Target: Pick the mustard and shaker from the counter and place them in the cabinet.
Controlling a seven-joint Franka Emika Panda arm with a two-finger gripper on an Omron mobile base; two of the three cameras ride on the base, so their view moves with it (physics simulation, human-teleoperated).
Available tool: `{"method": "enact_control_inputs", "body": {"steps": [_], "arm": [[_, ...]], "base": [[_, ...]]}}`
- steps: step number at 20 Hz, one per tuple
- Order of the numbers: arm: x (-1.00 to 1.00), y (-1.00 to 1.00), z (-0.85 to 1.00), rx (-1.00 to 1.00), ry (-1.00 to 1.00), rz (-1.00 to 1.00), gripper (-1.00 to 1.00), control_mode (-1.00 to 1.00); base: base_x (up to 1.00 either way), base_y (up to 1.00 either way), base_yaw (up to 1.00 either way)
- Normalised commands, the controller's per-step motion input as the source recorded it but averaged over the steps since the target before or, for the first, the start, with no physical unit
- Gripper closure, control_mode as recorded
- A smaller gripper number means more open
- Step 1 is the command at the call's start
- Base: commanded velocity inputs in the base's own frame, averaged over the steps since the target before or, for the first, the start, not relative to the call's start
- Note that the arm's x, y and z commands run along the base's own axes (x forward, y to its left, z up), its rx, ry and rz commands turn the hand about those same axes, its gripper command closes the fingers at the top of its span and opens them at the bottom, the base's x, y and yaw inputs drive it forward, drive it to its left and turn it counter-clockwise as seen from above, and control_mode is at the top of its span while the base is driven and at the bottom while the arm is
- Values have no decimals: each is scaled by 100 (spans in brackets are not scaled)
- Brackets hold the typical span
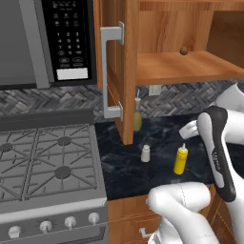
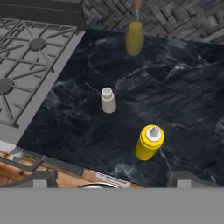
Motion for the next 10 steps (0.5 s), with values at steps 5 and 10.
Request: {"method": "enact_control_inputs", "body": {"steps": [5,10], "arm": [[0,-20,-13,4,-1,7,-100,-100],[0,-9,-28,0,0,4,-100,-100]], "base": [[0,0,0],[0,0,0]]}}
